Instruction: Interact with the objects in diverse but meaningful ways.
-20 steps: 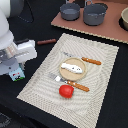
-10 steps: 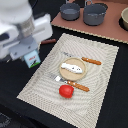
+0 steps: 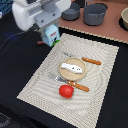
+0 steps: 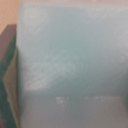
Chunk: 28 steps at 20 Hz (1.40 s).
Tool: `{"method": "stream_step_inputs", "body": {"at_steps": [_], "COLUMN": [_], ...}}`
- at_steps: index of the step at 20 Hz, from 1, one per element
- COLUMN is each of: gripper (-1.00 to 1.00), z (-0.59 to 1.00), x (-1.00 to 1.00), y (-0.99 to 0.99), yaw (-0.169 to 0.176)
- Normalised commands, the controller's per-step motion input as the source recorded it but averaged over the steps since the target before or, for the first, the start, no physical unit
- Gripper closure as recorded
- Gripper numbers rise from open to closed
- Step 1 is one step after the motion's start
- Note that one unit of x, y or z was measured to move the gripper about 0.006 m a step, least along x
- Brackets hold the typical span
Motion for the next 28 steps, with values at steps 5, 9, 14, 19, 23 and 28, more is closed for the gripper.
{"method": "stream_step_inputs", "body": {"at_steps": [5, 9, 14, 19, 23, 28], "gripper": [1.00, 1.00, 1.00, 1.00, 1.00, 1.00], "z": [0.01, -0.03, -0.09, -0.13, -0.24, -0.30], "x": [0.90, 0.90, 0.87, 0.35, -0.01, 0.01], "y": [0.70, 0.67, 0.59, 0.14, -0.02, -0.01], "yaw": [0.000, 0.000, 0.000, 0.027, 0.040, 0.038]}}
